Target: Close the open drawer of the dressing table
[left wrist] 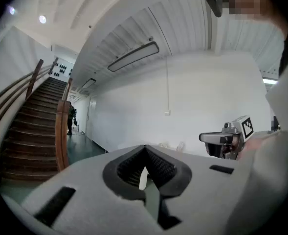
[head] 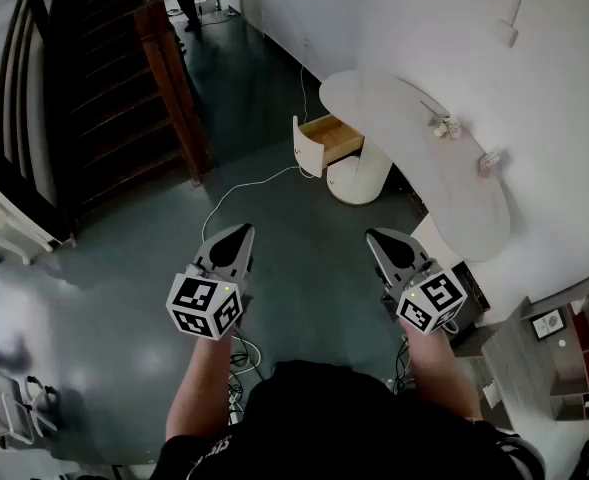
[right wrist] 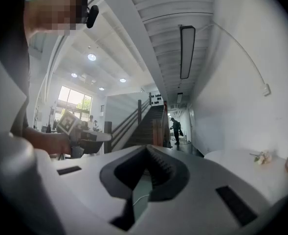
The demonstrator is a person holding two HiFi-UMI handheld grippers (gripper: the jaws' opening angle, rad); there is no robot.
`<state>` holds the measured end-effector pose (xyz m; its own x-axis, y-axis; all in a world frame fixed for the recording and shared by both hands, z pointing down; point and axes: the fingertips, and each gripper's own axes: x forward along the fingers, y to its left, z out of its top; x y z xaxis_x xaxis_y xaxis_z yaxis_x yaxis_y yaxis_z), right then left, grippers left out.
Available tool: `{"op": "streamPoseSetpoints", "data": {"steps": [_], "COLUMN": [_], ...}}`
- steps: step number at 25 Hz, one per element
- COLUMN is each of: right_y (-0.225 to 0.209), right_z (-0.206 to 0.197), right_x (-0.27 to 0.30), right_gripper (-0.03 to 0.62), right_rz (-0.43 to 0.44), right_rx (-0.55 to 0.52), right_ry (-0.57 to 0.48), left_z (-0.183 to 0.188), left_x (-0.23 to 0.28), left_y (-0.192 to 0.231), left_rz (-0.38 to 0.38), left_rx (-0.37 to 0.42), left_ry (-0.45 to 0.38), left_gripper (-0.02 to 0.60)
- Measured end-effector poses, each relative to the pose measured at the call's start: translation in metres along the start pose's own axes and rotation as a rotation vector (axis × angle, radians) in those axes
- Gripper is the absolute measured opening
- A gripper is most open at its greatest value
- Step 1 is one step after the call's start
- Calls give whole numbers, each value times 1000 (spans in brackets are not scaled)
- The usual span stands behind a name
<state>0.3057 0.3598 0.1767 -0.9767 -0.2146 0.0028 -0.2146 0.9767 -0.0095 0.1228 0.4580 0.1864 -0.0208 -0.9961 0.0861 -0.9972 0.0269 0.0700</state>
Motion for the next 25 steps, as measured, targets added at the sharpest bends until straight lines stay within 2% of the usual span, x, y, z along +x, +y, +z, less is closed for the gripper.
{"op": "streamPoseSetpoints", "data": {"steps": [6,12,17,22,25], "right_y": [9,51,84,87,77], "right_z": [-2,-17,-18,-35,-44], "right_x": [13,38,55,69,82], "right_gripper": [3,3,5,5,5], "right_rz": [5,63,95,90,83], "right_rx": [-2,-8,24,67,85], "right_ry": [1,38,20,64,77], "left_z": [-8,-18,-18,-27,-32], "left_x": [-14,-39,-60,-57,-47], "left_y": [20,49,61,72,86], "left_rz": [33,52,12,-16,-4], "left_rx": [-12,-20,49,18,11], "left_ry": [12,26,-6,-15,-10], "left_gripper": [6,6,8,9,9]}}
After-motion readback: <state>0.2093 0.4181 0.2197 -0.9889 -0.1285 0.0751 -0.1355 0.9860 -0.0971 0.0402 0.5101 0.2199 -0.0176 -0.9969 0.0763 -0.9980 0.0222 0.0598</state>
